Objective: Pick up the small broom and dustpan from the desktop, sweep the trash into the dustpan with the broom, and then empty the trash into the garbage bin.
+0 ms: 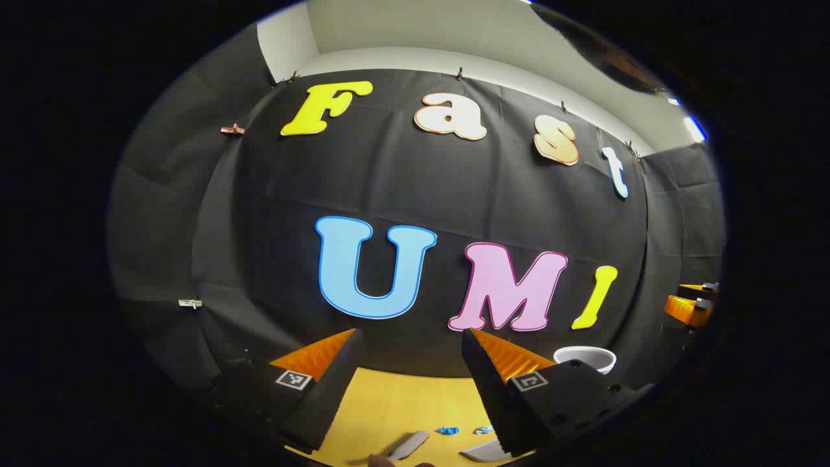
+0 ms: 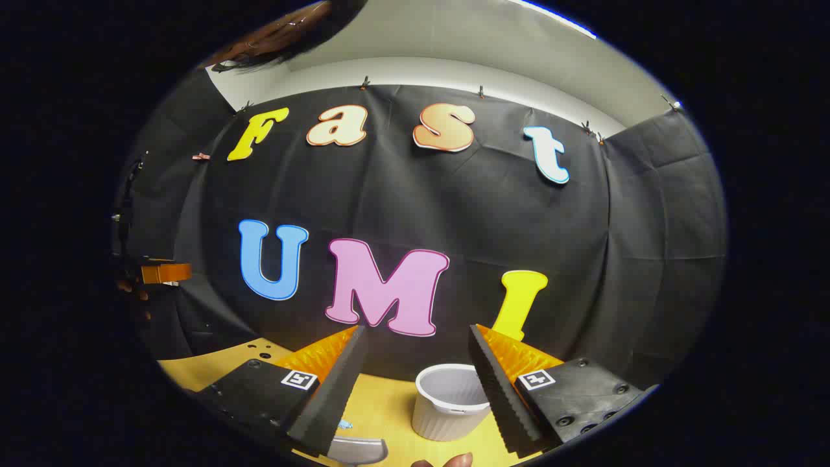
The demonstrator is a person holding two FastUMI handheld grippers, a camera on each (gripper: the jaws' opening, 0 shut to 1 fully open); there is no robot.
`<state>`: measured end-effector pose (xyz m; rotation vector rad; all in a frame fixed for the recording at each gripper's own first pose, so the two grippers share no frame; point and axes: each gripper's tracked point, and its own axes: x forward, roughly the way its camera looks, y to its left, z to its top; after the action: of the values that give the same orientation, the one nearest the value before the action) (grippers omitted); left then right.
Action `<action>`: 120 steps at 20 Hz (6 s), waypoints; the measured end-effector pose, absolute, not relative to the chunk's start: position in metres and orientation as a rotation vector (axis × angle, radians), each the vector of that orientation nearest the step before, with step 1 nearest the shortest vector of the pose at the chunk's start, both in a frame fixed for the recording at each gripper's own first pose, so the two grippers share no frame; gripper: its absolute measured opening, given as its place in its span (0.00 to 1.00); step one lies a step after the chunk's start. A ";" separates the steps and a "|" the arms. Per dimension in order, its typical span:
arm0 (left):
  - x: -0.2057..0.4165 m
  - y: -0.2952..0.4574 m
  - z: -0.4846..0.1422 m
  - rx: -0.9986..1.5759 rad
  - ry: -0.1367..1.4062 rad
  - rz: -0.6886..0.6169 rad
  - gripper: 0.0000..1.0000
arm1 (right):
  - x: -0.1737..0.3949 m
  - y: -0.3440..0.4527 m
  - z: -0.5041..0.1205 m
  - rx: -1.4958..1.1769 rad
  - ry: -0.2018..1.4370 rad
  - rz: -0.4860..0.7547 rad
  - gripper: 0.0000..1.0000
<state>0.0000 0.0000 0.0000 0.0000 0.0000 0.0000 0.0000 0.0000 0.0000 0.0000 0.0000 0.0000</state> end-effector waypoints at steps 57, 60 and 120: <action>0.016 0.068 -0.170 0.002 0.301 -0.041 0.96 | -0.119 0.135 -0.492 -0.169 1.680 0.293 0.61; 0.020 0.070 -0.183 -0.016 0.328 -0.059 0.96 | -0.119 0.131 -0.490 -0.199 1.668 0.318 0.38; 0.065 -0.072 -0.488 0.814 1.374 -0.808 0.16 | -0.098 0.097 -0.467 -0.176 1.539 0.328 0.34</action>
<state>0.0646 -0.0721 -0.4882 0.8142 1.3743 -0.8081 -0.0975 0.0969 -0.4669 -0.1764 1.5386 0.3276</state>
